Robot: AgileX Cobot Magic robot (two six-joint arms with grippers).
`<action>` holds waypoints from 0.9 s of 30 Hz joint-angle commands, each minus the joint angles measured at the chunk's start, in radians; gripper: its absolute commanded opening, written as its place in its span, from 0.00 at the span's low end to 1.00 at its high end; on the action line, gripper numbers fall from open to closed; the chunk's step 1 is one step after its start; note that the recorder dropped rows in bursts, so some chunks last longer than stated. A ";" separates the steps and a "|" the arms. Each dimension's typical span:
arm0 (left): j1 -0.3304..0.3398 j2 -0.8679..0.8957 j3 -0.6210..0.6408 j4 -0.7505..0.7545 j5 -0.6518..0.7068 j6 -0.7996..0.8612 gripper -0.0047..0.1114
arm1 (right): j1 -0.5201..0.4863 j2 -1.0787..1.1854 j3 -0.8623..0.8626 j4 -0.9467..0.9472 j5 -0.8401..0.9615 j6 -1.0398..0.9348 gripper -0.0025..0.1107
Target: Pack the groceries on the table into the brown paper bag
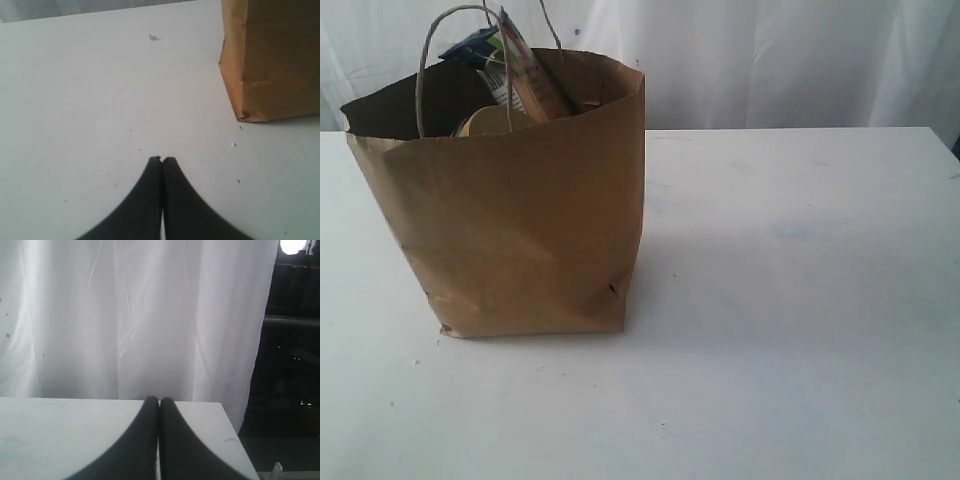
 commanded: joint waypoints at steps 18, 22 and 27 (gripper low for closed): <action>-0.007 -0.004 0.000 0.002 0.000 0.001 0.04 | 0.033 -0.472 0.113 0.001 0.141 0.000 0.02; -0.007 -0.004 0.000 0.002 0.000 0.001 0.04 | 0.033 -0.661 0.165 0.001 0.349 0.000 0.02; -0.007 -0.004 0.000 0.002 -0.004 0.001 0.04 | -0.007 -0.661 0.221 -0.009 0.498 0.000 0.02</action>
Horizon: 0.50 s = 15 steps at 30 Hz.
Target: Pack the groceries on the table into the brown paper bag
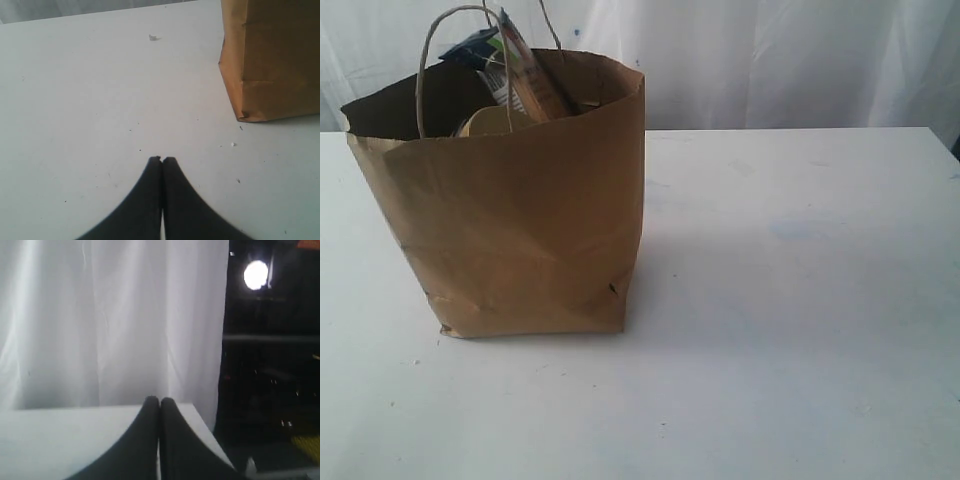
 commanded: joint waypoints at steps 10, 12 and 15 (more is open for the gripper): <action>-0.007 -0.004 0.000 0.000 -0.002 0.001 0.04 | -0.111 -0.008 0.290 0.009 -0.108 0.016 0.02; -0.007 -0.004 0.000 0.000 -0.002 0.001 0.04 | -0.109 -0.008 0.290 0.009 -0.170 0.016 0.02; -0.007 -0.004 0.000 0.000 -0.002 0.001 0.04 | -0.109 -0.008 0.290 0.016 -0.232 0.016 0.02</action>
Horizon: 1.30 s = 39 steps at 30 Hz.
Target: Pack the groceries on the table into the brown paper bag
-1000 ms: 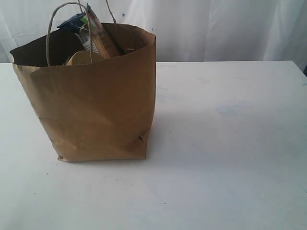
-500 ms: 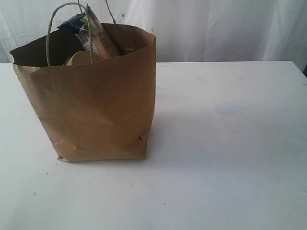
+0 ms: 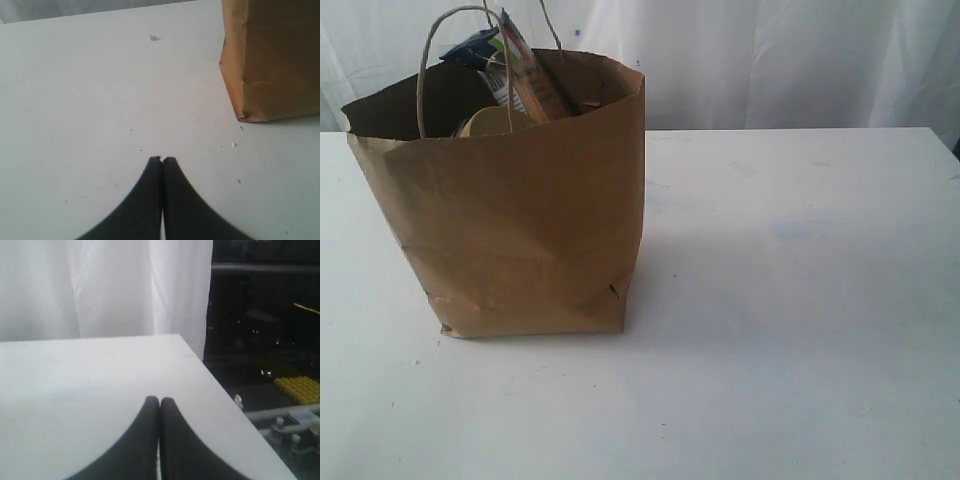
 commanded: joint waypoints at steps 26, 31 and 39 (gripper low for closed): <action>-0.007 -0.004 0.000 0.000 -0.002 0.001 0.04 | -0.019 -0.005 0.003 0.460 0.177 -0.431 0.02; -0.007 -0.004 0.000 0.000 -0.002 0.001 0.04 | -0.019 -0.005 0.003 0.462 0.177 -0.431 0.02; -0.007 -0.004 0.000 0.000 -0.002 0.001 0.04 | -0.019 -0.005 0.003 0.464 0.177 -0.431 0.02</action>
